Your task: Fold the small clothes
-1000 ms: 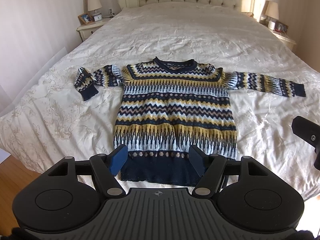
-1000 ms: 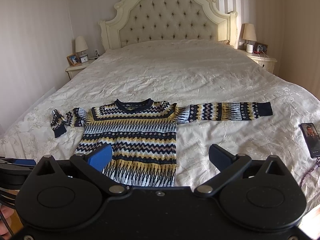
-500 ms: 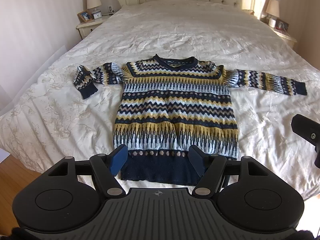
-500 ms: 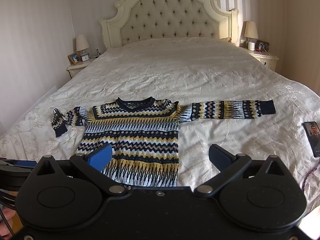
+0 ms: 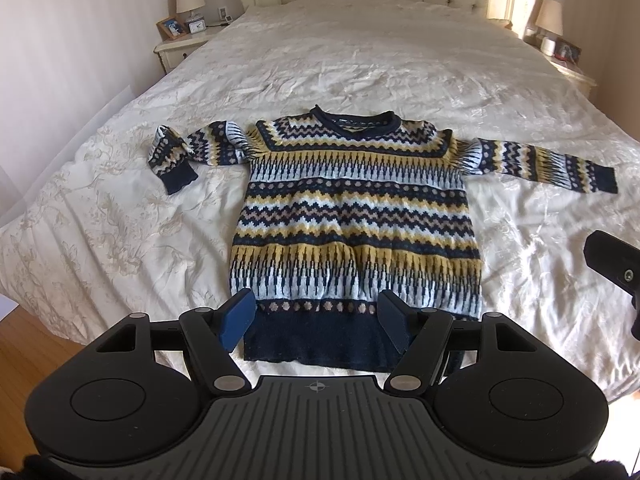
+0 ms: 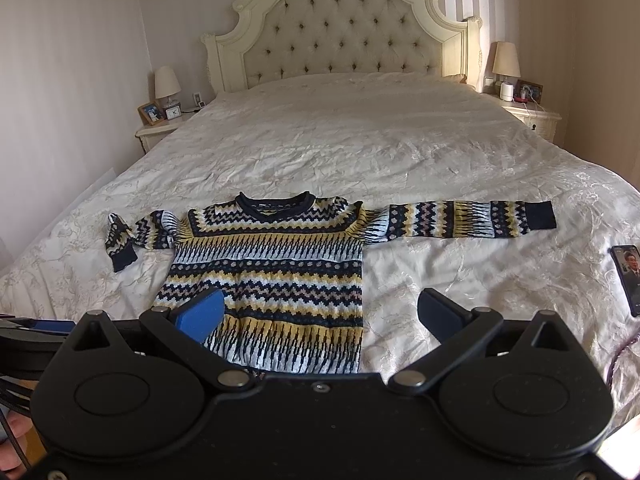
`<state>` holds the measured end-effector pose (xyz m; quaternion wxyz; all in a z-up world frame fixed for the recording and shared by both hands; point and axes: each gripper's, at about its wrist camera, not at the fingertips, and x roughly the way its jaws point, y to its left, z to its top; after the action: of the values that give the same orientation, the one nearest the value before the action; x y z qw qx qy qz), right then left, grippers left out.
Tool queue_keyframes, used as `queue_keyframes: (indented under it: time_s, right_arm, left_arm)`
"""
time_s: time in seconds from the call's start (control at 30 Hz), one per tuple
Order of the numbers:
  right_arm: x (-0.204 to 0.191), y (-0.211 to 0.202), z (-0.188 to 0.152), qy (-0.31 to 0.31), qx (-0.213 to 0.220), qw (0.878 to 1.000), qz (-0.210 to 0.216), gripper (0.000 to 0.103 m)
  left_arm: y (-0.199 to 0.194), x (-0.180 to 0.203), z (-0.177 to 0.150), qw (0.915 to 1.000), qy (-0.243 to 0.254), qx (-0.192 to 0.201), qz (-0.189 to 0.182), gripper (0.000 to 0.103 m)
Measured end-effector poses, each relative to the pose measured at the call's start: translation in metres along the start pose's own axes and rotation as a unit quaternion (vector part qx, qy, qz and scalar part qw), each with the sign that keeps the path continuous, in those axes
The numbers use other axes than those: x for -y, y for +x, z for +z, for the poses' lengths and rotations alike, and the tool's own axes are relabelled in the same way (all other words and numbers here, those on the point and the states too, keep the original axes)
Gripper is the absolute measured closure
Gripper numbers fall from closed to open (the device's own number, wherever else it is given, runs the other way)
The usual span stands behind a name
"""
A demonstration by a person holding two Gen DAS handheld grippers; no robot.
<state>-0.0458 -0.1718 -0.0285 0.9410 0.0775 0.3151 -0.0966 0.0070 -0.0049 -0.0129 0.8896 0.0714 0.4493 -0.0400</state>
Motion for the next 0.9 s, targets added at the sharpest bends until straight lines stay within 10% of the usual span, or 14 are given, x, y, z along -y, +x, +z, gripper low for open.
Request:
queue_keyframes:
  time_s: [0.9]
  right_arm:
    - [-0.015, 0.05, 0.012, 0.003, -0.058, 0.998, 0.029, 0.001]
  left_arm:
    - [0.04, -0.024, 0.024, 0.9986, -0.002, -0.051, 0.015, 0.036]
